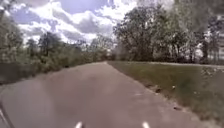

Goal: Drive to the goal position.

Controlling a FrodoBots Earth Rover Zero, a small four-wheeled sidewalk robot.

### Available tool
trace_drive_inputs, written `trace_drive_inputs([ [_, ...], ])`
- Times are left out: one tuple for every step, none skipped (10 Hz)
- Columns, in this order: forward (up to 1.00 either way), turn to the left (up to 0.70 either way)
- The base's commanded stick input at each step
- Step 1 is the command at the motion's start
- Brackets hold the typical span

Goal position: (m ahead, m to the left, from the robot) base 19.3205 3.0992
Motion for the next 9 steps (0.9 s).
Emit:
trace_drive_inputs([
  [1.0, 0.0],
  [1.0, 0.0],
  [1.0, 0.0],
  [1.0, 0.0],
  [1.0, 0.0],
  [1.0, 0.0],
  [1.0, 0.0],
  [1.0, 0.0],
  [1.0, 0.0],
])
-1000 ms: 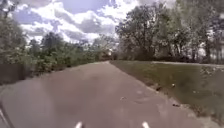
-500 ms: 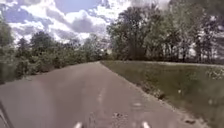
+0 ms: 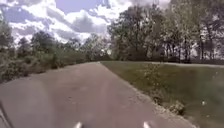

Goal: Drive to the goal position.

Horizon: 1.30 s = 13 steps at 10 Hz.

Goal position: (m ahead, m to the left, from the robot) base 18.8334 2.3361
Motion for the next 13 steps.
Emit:
trace_drive_inputs([
  [1.0, 0.04],
  [1.0, 0.2],
  [1.0, 0.27],
  [1.0, 0.27],
  [1.0, 0.27],
  [1.0, 0.27],
  [1.0, 0.27],
  [1.0, 0.27],
  [1.0, 0.27],
  [1.0, 0.27],
  [1.0, 0.27],
  [1.0, 0.27],
  [1.0, 0.27],
])
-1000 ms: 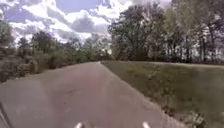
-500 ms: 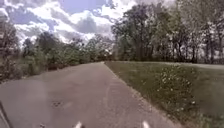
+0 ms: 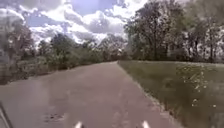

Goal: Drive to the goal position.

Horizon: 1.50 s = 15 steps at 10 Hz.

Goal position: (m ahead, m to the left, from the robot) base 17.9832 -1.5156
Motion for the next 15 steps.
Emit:
trace_drive_inputs([
  [1.0, 0.27],
  [1.0, 0.17],
  [1.0, 0.0],
  [1.0, 0.0],
  [1.0, 0.0],
  [1.0, 0.0],
  [1.0, 0.0],
  [1.0, 0.0],
  [1.0, 0.0],
  [1.0, 0.0],
  [1.0, 0.0],
  [1.0, 0.0],
  [1.0, 0.0],
  [1.0, 0.0],
  [1.0, 0.0],
])
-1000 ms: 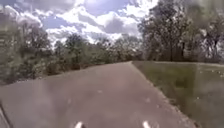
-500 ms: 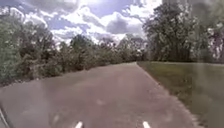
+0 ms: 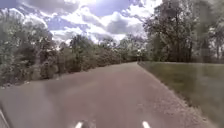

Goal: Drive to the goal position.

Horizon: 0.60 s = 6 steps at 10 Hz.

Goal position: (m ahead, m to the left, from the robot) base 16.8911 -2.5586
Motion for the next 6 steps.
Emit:
trace_drive_inputs([
  [1.0, 0.0],
  [1.0, 0.0],
  [1.0, 0.0],
  [1.0, 0.0],
  [1.0, 0.0],
  [1.0, 0.0],
])
